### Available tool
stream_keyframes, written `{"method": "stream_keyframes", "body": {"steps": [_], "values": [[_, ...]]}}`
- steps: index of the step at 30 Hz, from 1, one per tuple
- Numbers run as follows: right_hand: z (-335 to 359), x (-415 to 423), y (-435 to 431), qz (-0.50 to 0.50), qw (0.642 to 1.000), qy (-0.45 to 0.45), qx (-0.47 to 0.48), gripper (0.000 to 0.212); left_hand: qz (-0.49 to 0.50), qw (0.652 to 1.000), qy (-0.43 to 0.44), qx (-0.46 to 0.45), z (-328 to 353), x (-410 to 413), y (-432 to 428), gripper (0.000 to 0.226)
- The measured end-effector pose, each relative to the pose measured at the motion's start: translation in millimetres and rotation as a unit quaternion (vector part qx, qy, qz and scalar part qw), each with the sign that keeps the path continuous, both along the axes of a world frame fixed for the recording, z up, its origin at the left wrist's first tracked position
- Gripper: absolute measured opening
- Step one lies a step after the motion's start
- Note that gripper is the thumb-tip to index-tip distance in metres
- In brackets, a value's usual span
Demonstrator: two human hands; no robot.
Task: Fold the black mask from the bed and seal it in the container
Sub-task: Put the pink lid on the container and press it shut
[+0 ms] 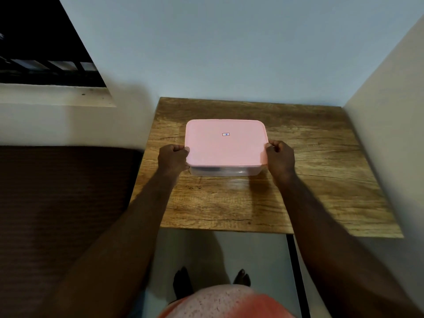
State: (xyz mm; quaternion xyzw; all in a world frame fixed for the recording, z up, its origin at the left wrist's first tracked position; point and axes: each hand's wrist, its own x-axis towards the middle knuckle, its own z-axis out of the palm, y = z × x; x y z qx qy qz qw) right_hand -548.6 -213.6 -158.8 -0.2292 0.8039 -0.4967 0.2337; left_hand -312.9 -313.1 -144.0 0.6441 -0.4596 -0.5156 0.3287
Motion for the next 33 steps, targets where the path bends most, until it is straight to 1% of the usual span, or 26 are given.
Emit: {"method": "stream_keyframes", "body": {"steps": [2,5,7,9,12,15,17,20,22,25,27,29,30,31,33], "values": [[-4.0,-0.4,7.4,0.017,0.998,-0.054,-0.006,0.033,0.005,1.000,0.011,-0.001,-3.4,1.5,3.4,0.014],[-11.9,1.7,21.1,0.023,0.987,-0.151,-0.048,0.031,0.017,0.999,0.044,-0.005,-9.4,6.9,14.5,0.019],[-14.7,3.1,27.7,0.018,0.978,-0.190,-0.084,0.031,0.015,0.997,0.069,-0.007,-12.0,9.6,20.9,0.017],[-16.9,4.3,31.1,0.013,0.971,-0.209,-0.112,0.030,0.013,0.997,0.074,-0.008,-12.7,10.4,24.0,0.017],[-18.8,5.2,31.5,0.008,0.970,-0.211,-0.120,0.030,0.012,0.999,0.052,-0.013,-12.2,9.2,21.5,0.014],[-16.1,3.3,33.1,0.025,0.968,-0.219,-0.123,0.029,0.005,0.999,0.044,-0.001,-9.6,8.7,17.4,0.013],[-14.3,3.0,34.7,0.026,0.969,-0.213,-0.122,0.028,0.000,0.999,0.052,0.011,-9.7,9.9,16.0,0.012],[-17.0,3.8,35.4,0.006,0.973,-0.197,-0.121,0.024,0.003,0.996,0.088,0.029,-11.3,11.2,20.6,0.015],[-16.1,5.2,31.9,-0.021,0.983,-0.160,-0.087,0.024,0.015,0.993,0.111,0.034,-12.0,11.0,29.2,0.017],[-5.4,0.4,16.0,-0.071,0.995,-0.068,-0.004,0.035,0.039,0.990,0.133,0.033,-12.2,6.4,51.8,0.017],[6.1,-2.7,1.5,-0.069,0.995,-0.068,0.011,0.029,0.048,0.987,0.150,0.041,-12.1,0.0,72.8,0.016],[14.2,-2.6,-10.3,-0.058,0.993,-0.098,-0.004,0.020,0.018,0.983,0.164,0.075,-14.6,-7.8,92.8,0.018],[16.4,-0.4,-13.2,-0.052,0.991,-0.120,-0.022,0.016,-0.016,0.980,0.170,0.102,-15.6,-11.4,99.8,0.021],[16.3,3.9,-13.6,-0.045,0.988,-0.145,-0.039,0.018,-0.059,0.974,0.174,0.131,-15.2,-14.0,104.6,0.024],[10.4,21.7,-6.5,-0.030,0.981,-0.183,-0.061,0.027,-0.153,0.959,0.153,0.181,-11.0,-14.4,107.7,0.029]]}}
